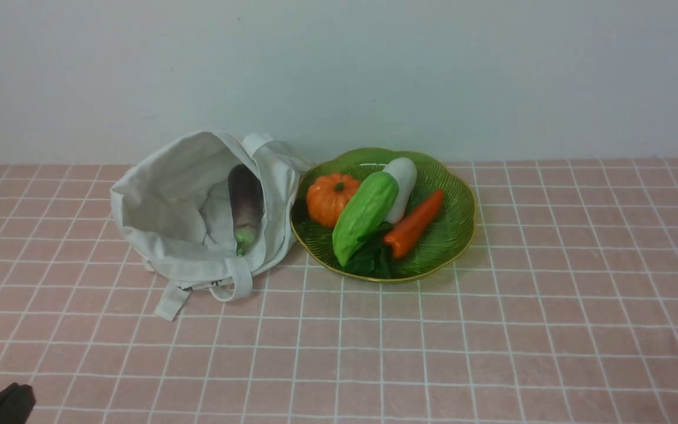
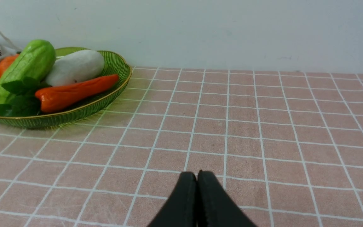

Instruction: Take vegetables from bag on pink coffee tablecloth place on plate.

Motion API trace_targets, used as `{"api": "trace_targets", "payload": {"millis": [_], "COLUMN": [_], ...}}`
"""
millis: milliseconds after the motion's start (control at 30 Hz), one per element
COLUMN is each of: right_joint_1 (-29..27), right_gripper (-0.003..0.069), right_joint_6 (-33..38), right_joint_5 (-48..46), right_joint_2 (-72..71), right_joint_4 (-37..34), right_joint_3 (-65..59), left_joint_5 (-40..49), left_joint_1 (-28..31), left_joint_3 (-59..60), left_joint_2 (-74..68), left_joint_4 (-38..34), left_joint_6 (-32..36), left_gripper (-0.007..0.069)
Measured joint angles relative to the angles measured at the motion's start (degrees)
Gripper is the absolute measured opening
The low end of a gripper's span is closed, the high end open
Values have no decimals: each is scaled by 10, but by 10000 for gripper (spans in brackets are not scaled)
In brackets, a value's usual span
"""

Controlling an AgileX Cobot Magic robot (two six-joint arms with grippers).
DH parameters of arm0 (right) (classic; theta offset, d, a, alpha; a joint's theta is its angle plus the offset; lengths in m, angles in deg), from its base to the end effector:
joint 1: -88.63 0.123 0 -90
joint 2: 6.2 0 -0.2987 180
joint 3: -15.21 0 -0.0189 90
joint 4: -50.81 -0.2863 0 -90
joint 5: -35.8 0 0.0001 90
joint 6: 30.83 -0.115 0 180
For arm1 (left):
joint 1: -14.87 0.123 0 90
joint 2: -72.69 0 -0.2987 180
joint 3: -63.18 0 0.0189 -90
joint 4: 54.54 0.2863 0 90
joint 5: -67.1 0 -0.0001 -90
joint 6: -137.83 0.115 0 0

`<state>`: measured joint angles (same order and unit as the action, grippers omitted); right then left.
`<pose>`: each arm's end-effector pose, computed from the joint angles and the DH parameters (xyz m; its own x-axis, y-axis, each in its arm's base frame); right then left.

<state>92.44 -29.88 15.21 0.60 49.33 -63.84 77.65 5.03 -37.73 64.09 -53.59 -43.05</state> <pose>0.0976 0.0075 0.1653 -0.2828 -0.0112 -0.9591 -0.0730 0.9973 0.0099 0.1023 -0.0174 0.1815 -0.1410 0.0254 -0.9897 0.1681 0.9858 0.0014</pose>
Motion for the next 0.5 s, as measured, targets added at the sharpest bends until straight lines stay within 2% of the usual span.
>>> {"api": "trace_targets", "payload": {"millis": [267, 500], "right_joint_1": [0, 0], "right_gripper": [-16, -16], "right_joint_6": [0, 0], "right_joint_5": [-1, -1], "right_joint_2": [0, 0], "right_joint_4": [0, 0], "right_joint_3": [0, 0], "left_joint_5": [100, 107], "left_joint_1": [16, 73], "left_joint_3": [2, 2], "left_joint_2": [18, 18], "left_joint_4": [0, 0], "left_joint_6": [1, 1], "left_gripper": [-5, -5]}}
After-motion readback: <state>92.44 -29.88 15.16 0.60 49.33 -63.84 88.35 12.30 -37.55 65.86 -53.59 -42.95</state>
